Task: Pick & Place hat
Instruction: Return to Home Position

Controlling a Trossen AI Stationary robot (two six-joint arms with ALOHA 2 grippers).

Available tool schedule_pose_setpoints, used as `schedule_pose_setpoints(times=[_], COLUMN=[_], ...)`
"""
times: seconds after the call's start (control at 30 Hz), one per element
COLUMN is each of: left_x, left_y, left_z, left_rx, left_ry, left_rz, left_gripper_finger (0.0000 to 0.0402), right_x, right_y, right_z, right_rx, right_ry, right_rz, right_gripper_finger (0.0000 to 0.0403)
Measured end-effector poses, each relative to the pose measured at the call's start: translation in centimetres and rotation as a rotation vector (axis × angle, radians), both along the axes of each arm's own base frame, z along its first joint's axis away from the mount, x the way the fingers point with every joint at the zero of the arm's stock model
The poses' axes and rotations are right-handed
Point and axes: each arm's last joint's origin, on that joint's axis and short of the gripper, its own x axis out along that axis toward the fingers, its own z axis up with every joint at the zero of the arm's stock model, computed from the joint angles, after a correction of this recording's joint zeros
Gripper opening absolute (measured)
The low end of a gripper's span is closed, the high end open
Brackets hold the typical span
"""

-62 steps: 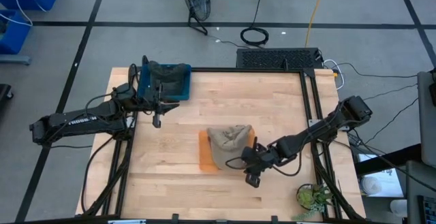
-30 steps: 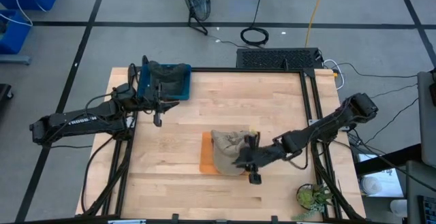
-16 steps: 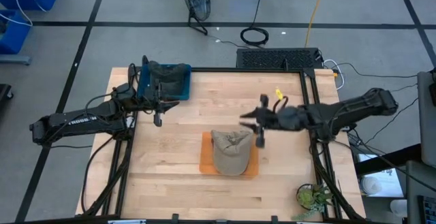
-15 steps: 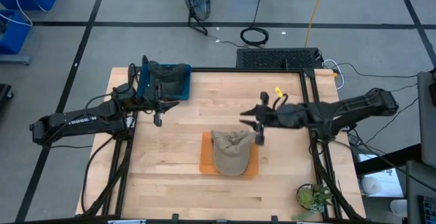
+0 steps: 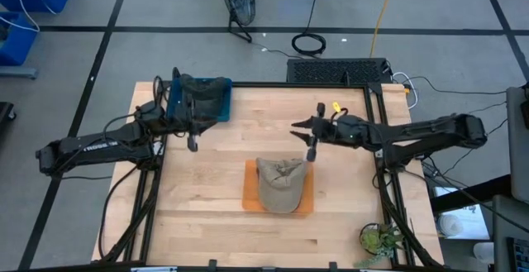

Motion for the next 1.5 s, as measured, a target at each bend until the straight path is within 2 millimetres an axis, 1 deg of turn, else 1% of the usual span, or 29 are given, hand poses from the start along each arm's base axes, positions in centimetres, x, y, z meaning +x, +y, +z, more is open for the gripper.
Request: schedule_pose_setpoints(times=[0.1,0.17,0.23,0.33,0.43,0.5,0.6,0.73,0.8,0.9,1.0,1.13,1.2,1.33,1.5], left_x=[0.2,0.5,0.8,1.1,1.1,0.8,0.3,-0.4,-0.9,-1.6,-2.3,-2.9,-3.3,-4.2,-5.6], left_y=[0.1,0.2,0.2,0.3,0.5,0.4,0.2,-0.1,-0.3,-0.6,-0.9,-1.1,-1.2,-1.4,-1.8], left_z=[0.3,0.3,0.0,-0.5,-0.4,-0.1,0.2,0.2,0.3,0.6,0.7,0.1,-0.3,-0.4,0.1], left_rx=[-0.051,-0.064,-0.074,-0.088,-0.11,-0.125,-0.124,-0.121,-0.108,-0.095,-0.092,-0.122,-0.124,-0.109,-0.099], left_ry=[-0.047,-0.053,-0.031,0.003,-0.007,-0.03,-0.05,-0.03,-0.028,-0.037,-0.04,0.017,0.056,0.064,0.004], left_rz=[-0.005,-0.008,-0.012,-0.008,0.033,0.052,0.053,0.031,0.033,0.033,0.035,0.039,0.058,0.086,0.084], left_gripper_finger=[0.0062,0.0062,0.0062,0.0062,0.0062,0.0062,0.0062,0.0062,0.0062,0.0062,0.0062,0.0061,0.005,0.0008,0.0008], right_x=[-0.7,-0.9,-1.0,-1.0,-1.0,-1.3,-2.1,-3.5,-4.3,-5.7,-7.3,-9.2,-10.1,-11.8,-13.6], right_y=[-1.5,-2.1,-2.4,-2.5,-2.1,-2.0,-2.1,-1.9,-1.8,-1.6,-1.5,-1.3,-1.1,-0.9,-0.6], right_z=[-1.6,-1.8,-1.9,-1.6,-1.3,-1.0,-0.2,0.8,0.9,0.0,-0.7,-2.0,-2.4,-2.8,-3.0], right_rx=[0.042,0.068,0.094,0.116,0.129,0.128,0.141,0.143,0.144,0.14,0.128,0.137,0.135,0.147,0.154], right_ry=[0.037,0.03,0.026,0.0,-0.024,-0.037,-0.061,-0.08,-0.102,-0.117,-0.162,-0.194,-0.217,-0.27,-0.28], right_rz=[-0.068,-0.084,-0.06,0.004,0.105,0.111,0.066,0.044,0.046,0.042,0.001,-0.029,-0.028,-0.031,-0.05], right_gripper_finger=[0.0088,0.0088,0.0088,0.0088,0.0088,0.0088,0.0088,0.0088,0.0085,0.0074,0.0054,0.0017,0.0005,0.0007,0.0001])
